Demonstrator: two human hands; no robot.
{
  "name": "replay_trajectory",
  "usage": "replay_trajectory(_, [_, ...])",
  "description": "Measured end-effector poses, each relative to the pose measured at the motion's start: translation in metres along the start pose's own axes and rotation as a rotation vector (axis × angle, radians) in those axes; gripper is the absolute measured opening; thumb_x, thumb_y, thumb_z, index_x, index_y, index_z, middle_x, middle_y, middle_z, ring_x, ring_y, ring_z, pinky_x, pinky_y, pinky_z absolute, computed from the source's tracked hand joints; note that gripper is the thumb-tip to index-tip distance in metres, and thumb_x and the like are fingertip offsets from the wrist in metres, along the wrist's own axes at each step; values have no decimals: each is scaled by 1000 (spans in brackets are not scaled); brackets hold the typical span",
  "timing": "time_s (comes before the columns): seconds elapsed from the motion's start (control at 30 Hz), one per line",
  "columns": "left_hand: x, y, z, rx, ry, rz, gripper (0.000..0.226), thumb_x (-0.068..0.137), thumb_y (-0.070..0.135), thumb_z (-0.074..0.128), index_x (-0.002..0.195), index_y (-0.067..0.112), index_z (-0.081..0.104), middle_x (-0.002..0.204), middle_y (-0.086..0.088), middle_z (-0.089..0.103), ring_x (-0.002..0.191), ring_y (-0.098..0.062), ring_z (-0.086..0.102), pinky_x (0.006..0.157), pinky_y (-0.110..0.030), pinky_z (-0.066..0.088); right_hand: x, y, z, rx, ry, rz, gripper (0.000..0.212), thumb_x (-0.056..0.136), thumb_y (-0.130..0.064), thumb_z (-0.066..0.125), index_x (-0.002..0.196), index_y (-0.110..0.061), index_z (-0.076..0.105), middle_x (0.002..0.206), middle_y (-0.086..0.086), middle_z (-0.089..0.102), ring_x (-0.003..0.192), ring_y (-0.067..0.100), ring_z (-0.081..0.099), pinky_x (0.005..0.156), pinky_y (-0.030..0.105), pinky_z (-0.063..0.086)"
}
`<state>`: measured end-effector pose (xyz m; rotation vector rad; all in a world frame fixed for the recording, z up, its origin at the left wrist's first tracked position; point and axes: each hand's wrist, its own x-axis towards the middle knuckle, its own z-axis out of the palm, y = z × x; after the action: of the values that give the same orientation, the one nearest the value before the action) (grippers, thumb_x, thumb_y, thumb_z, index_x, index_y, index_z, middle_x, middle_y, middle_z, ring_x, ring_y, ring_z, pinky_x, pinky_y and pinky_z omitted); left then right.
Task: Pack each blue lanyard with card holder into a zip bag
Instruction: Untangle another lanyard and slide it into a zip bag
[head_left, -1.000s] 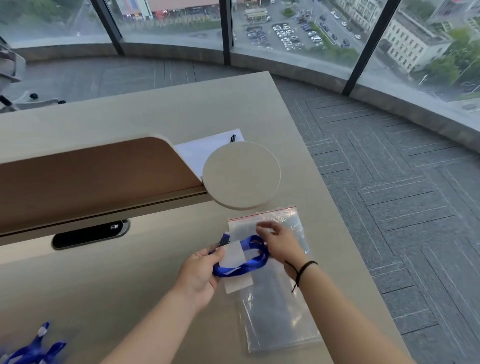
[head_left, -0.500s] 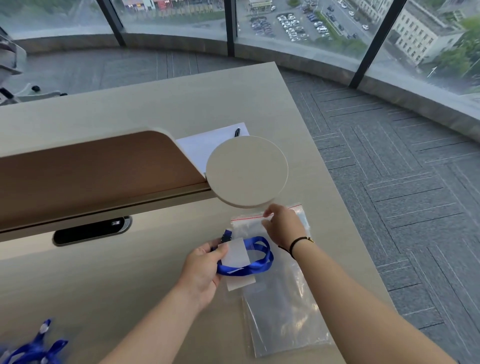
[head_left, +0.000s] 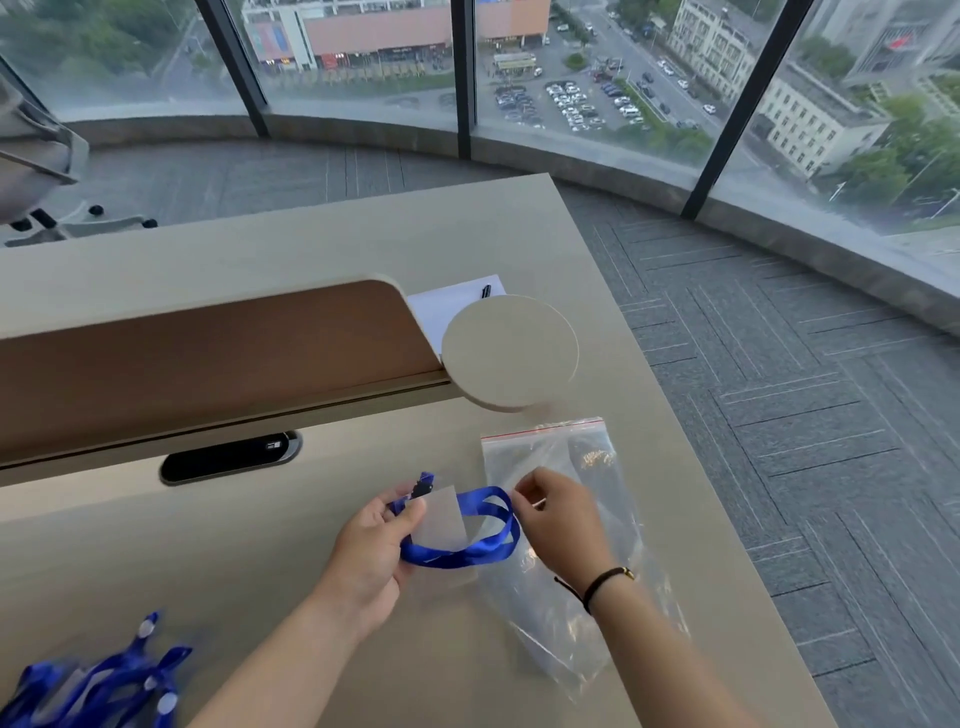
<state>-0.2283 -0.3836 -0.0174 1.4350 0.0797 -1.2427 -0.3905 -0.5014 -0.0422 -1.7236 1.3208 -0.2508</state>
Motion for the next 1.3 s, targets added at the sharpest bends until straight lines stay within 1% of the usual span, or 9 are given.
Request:
replay_trajectory(0.23, [-65, 13, -50, -51, -44, -12, 18, 99, 5, 53, 115, 6, 61, 124, -12, 68, 96, -19, 66, 72, -31, 58, -79, -41, 29, 22, -11, -74, 9, 90, -23, 66, 83, -27, 63, 79, -14, 64, 68, 3, 62, 60, 10, 47])
replay_trajectory(0.33, [-90, 21, -76, -143, -69, -23, 26, 100, 4, 51, 124, -2, 58, 127, -12, 67, 95, -19, 67, 63, -26, 60, -106, -60, 42, 34, -32, -89, 15, 91, -17, 63, 82, -28, 61, 81, -12, 65, 63, 3, 60, 56, 11, 46])
replay_trajectory(0.5, [-127, 39, -117, -375, -173, -51, 42, 99, 10, 51, 140, 2, 51, 137, -10, 61, 125, -24, 58, 93, -35, 55, -142, -87, 66, -68, -95, -156, 12, 88, -20, 58, 82, -31, 60, 77, -11, 62, 62, 4, 55, 57, 16, 43])
replay_trajectory(0.6, [-154, 49, -129, -417, -291, -40, 37, 98, 13, 50, 132, 6, 61, 129, -13, 66, 109, -26, 68, 108, -49, 45, -161, -101, 84, -169, -100, -206, 8, 87, -28, 56, 81, -34, 57, 73, -10, 61, 62, 5, 55, 58, 17, 44])
replay_trajectory(0.77, [-179, 53, -143, -440, -410, -13, 34, 100, 14, 47, 129, 1, 60, 127, -25, 64, 115, -40, 64, 97, -54, 49, -171, -105, 125, -303, -153, -284, 16, 82, -35, 46, 86, -25, 59, 76, -2, 66, 71, 14, 60, 67, 42, 56])
replay_trajectory(0.87, [-181, 52, -158, -440, -384, 6, 32, 100, 14, 49, 127, 2, 60, 133, -26, 60, 122, -42, 59, 84, -51, 57, -169, -100, 144, -253, -192, -302, 15, 84, -29, 49, 95, -27, 60, 85, -1, 68, 78, 16, 65, 71, 44, 58])
replay_trajectory(0.97, [-182, 51, -173, -430, -358, 59, 22, 94, 13, 56, 107, 7, 72, 131, -20, 63, 125, -41, 57, 104, -54, 46, -195, -132, 134, -246, -175, -337, 12, 82, -22, 51, 89, -25, 61, 81, -3, 69, 75, 15, 64, 70, 38, 57])
replay_trajectory(1.07, [-185, 49, -189, -376, -274, 115, 19, 89, 12, 60, 81, 14, 77, 122, -13, 70, 125, -37, 57, 110, -54, 41, -210, -146, 128, -223, -164, -358, 14, 81, -14, 56, 89, -24, 60, 72, -9, 63, 66, 8, 58, 61, 17, 48])
replay_trajectory(1.3, [-183, 44, -206, -272, -10, 251, 16, 98, 9, 55, 94, 13, 69, 109, -5, 74, 107, -28, 62, 86, -47, 55, -219, -155, 133, -81, -126, -259, 30, 81, -9, 61, 94, -35, 61, 70, -3, 63, 59, 8, 55, 60, 20, 50])
